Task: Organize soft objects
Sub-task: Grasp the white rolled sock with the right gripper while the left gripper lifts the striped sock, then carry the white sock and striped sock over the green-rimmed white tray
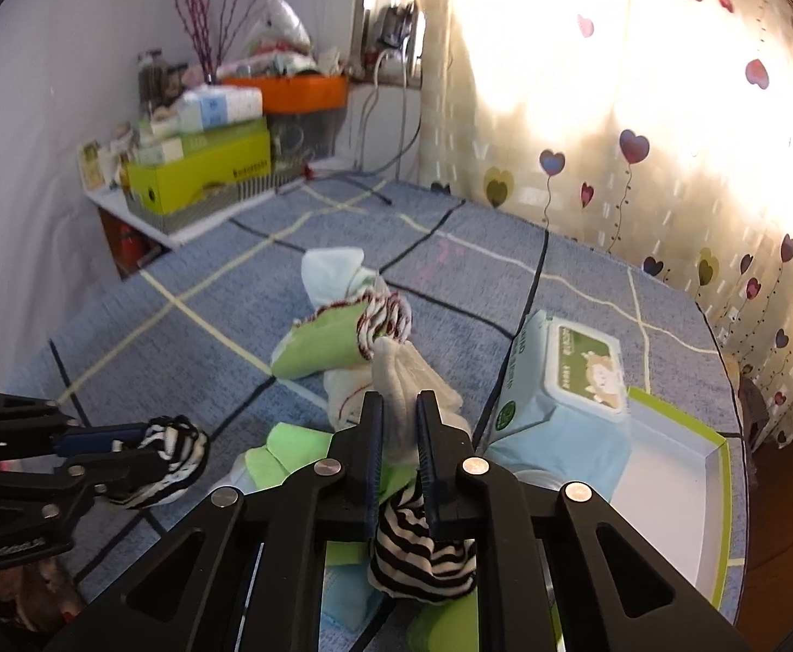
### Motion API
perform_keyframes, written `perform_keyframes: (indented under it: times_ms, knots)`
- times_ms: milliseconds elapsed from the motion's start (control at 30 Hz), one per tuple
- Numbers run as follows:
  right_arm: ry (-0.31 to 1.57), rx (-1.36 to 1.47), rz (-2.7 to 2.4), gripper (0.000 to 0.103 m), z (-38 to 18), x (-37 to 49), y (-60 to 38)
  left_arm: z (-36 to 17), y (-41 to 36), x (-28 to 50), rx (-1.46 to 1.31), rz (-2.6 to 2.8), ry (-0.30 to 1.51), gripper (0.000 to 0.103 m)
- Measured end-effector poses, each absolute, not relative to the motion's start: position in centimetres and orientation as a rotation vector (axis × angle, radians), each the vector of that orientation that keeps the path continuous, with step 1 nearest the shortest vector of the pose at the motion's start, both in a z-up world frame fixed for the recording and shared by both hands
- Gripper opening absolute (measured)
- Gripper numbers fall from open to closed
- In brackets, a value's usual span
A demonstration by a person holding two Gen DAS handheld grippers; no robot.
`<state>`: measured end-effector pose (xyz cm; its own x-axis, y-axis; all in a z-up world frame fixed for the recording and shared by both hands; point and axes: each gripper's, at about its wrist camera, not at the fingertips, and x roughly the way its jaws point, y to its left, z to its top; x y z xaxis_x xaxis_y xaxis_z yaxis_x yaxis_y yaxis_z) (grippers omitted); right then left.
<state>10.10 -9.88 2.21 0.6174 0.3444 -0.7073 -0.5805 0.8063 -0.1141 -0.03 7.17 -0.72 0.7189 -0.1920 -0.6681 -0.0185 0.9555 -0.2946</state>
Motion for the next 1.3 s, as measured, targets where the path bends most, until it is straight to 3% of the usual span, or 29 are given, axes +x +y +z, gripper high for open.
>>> perform_keyframes:
  times_ms: [700,1300]
  knots:
    - [0.575,-0.223,0.541,0.011,8.0,6.1,-16.4,3.4,2.6,1.8,-0.232,-0.123,0.714,0.017]
    - [0.555,-0.131,0.409,0.011,8.6,6.3,-24.8,5.6,-5.1,5.4,-0.154,-0.247,0.708,0.017]
